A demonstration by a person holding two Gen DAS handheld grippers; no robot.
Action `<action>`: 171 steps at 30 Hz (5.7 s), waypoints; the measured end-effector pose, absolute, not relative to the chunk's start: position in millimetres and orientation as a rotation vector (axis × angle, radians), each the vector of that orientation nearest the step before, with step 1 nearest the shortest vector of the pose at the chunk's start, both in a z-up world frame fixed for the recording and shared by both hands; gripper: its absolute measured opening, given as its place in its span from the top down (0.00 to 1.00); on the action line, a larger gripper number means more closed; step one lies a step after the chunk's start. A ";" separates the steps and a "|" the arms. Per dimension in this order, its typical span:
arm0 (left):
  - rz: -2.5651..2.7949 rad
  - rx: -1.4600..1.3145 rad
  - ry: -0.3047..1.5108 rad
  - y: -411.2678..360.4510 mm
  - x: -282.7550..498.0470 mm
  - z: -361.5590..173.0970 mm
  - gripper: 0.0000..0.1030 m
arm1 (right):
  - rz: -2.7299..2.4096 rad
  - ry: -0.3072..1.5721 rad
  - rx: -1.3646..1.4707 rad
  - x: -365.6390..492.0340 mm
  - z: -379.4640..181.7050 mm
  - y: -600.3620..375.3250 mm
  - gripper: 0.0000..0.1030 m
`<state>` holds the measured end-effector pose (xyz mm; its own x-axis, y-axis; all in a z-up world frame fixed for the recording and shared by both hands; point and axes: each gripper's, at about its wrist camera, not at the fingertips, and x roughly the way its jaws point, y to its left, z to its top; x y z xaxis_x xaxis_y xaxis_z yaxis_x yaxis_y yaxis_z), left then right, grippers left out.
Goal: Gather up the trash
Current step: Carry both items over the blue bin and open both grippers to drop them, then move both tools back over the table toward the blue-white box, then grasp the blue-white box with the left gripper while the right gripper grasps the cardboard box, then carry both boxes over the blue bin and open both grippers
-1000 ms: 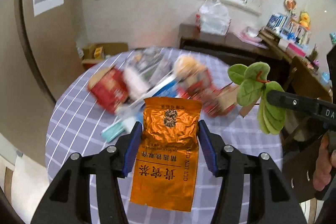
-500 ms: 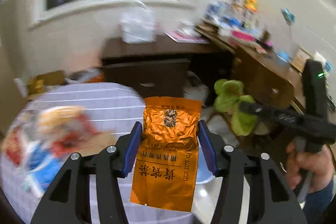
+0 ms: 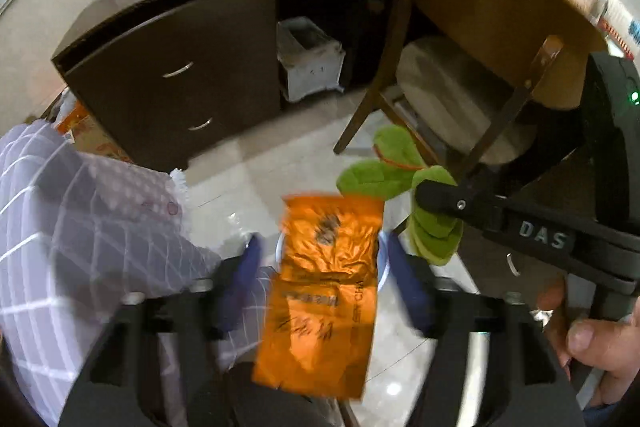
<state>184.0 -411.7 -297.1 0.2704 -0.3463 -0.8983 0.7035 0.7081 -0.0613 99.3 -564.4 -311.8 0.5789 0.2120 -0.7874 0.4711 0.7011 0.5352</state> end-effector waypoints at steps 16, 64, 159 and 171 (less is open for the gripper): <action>-0.654 0.294 0.924 -371.4 182.9 -237.6 0.13 | -0.309 0.875 0.774 77.1 -271.4 -557.6 0.06; -0.222 0.251 0.803 44.5 187.1 -214.9 0.54 | 0.107 0.865 0.204 122.7 -138.5 -195.0 0.06; -0.461 0.085 0.714 -156.0 154.2 -138.7 0.83 | -0.111 0.531 0.558 74.8 -105.4 -446.4 0.94; -0.660 0.257 0.858 -305.0 168.3 -191.8 0.83 | -0.323 0.690 0.637 57.5 -186.0 -535.9 0.94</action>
